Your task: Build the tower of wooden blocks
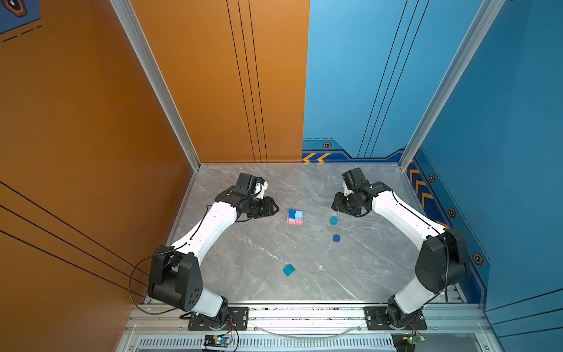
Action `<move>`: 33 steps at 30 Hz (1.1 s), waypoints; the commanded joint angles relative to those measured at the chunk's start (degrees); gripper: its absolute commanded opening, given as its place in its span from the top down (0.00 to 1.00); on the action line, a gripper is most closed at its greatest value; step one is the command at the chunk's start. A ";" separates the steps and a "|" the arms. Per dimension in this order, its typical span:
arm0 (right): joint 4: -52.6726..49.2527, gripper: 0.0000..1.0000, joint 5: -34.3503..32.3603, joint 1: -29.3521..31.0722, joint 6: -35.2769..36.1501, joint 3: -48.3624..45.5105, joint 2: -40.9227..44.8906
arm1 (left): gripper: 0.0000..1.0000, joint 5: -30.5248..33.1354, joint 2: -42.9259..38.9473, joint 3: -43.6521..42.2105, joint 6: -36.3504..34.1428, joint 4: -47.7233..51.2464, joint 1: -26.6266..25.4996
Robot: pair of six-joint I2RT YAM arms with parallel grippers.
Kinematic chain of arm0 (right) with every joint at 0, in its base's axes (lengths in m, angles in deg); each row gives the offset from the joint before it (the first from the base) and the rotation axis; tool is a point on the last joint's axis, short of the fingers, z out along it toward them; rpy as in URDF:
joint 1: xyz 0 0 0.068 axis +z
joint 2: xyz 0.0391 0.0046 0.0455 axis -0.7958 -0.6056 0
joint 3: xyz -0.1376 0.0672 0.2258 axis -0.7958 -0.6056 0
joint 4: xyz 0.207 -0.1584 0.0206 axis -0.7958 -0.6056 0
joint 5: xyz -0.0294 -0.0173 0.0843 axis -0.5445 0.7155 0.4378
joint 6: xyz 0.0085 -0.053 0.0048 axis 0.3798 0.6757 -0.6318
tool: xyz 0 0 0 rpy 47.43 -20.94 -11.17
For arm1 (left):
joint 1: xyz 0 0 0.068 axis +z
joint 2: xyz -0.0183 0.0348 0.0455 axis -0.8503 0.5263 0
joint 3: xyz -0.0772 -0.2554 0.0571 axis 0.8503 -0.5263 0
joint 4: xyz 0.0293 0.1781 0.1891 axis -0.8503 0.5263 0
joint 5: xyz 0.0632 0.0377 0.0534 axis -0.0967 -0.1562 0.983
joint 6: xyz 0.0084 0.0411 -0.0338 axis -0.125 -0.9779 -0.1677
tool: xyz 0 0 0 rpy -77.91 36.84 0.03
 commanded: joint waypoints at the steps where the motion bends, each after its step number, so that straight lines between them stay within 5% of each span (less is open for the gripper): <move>1: -6.30 0.49 -3.87 0.15 4.41 3.67 -3.61 | 0.51 2.54 -4.53 -2.32 -0.33 -2.49 0.95; 18: -8.60 0.48 -7.29 2.53 7.84 9.36 -11.68 | 0.46 10.41 -25.39 -20.24 0.87 -14.09 4.74; 33: -7.06 0.46 -9.38 3.60 10.35 8.08 -11.54 | 0.43 12.63 -32.00 -20.54 1.02 -6.94 3.84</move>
